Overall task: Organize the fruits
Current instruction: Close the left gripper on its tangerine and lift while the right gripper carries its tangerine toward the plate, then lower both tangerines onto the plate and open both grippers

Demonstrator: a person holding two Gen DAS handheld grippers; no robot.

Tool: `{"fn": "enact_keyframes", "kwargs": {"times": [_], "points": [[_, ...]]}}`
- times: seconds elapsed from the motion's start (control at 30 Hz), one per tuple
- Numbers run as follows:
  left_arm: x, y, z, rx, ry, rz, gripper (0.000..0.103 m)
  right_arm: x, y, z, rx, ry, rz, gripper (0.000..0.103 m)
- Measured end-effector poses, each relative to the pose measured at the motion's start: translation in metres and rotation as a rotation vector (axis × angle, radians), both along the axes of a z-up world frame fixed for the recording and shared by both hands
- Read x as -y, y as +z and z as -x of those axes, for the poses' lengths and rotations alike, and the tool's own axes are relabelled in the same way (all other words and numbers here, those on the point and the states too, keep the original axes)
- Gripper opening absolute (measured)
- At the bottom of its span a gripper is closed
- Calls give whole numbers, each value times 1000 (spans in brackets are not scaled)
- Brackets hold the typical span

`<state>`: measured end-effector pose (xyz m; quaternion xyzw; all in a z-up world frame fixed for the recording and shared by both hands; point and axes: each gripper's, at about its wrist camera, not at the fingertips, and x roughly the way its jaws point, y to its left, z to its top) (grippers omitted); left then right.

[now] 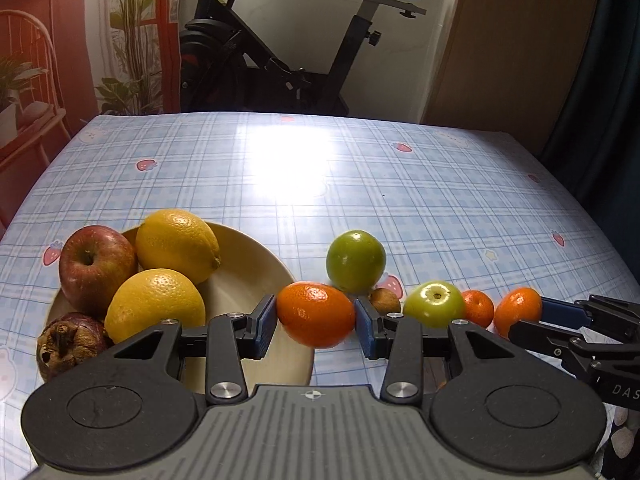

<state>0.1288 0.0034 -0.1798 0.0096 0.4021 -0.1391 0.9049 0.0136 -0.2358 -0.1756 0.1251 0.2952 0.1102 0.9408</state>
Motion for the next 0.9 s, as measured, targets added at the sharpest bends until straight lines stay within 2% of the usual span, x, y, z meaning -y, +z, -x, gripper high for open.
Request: {"fn": "enact_keyframes", "kwargs": {"times": [0.17, 0.27, 0.67, 0.9], "points": [[-3, 1, -21, 6, 71, -65, 44, 1, 1, 0, 1, 3, 0, 43], [-1, -2, -33, -25, 94, -89, 44, 2, 0, 0, 1, 1, -1, 43], [3, -4, -54, -45, 147, -76, 46, 4, 1, -1, -4, 1, -3, 43], [-1, -1, -45, -38, 145, -43, 46, 5, 1, 0, -4, 5, 3, 43]]}}
